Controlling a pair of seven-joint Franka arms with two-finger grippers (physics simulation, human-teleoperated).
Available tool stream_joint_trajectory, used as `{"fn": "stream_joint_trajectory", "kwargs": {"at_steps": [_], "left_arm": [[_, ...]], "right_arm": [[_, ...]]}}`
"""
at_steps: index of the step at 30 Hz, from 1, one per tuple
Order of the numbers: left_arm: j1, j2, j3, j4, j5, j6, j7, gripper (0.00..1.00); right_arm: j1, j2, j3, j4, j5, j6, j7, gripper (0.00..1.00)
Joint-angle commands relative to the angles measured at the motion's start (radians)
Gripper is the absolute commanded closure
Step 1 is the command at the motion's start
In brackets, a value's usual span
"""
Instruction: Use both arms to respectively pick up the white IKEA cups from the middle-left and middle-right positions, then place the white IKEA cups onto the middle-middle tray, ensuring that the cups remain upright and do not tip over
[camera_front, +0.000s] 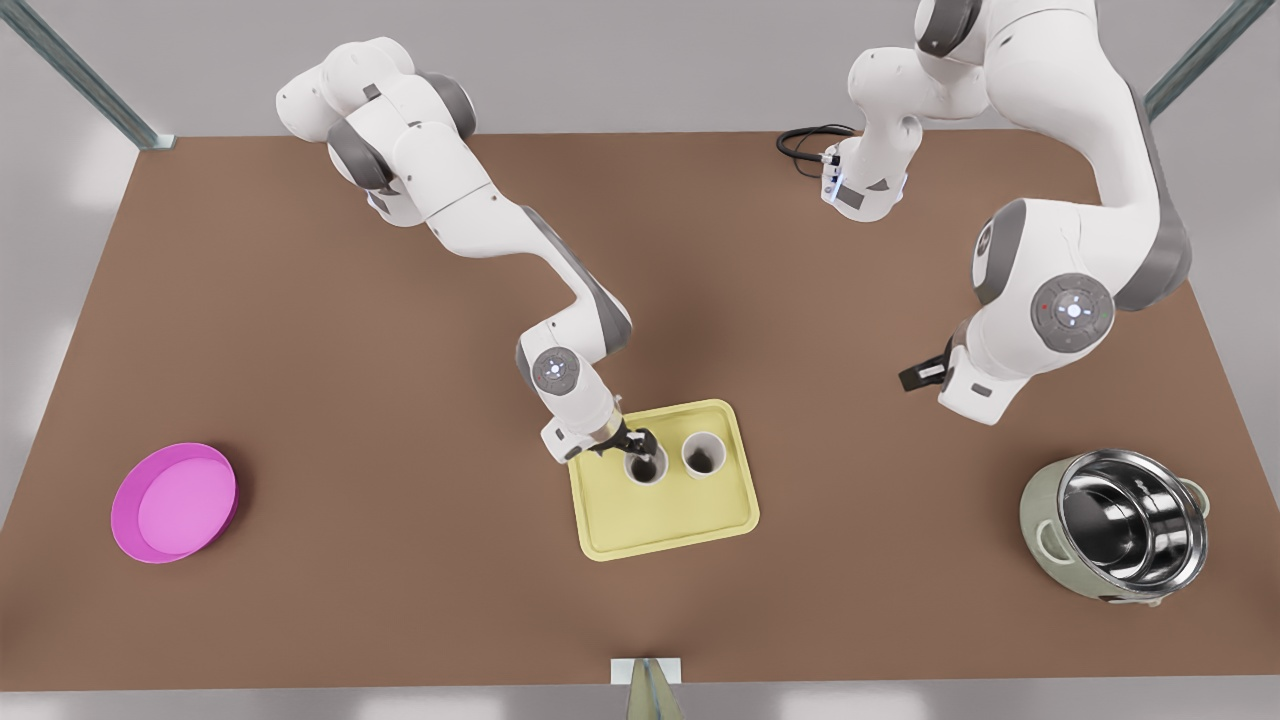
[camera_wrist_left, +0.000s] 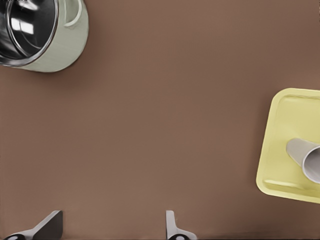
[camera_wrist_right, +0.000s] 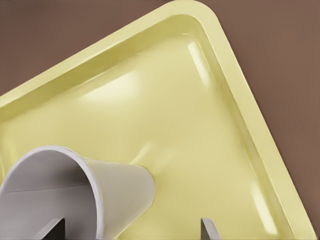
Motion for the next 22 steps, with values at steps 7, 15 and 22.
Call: {"fn": "stream_joint_trajectory", "kwargs": {"at_steps": [7,15,22], "left_arm": [[-0.006,-0.001,-0.005,0.000,0.000,-0.029,0.447,0.00],[-0.005,-0.004,-0.006,0.016,-0.027,-0.058,0.443,0.00],[-0.001,0.004,-0.020,0.014,-0.020,-0.077,0.443,0.00]], "right_arm": [[-0.044,-0.099,-0.006,0.002,-0.004,-0.092,0.118,0.00],[-0.449,-0.356,-0.012,-0.045,-0.277,-0.651,-0.768,0.00],[-0.479,-0.693,-0.043,-0.058,-0.289,-0.981,-0.814,0.00]]}}
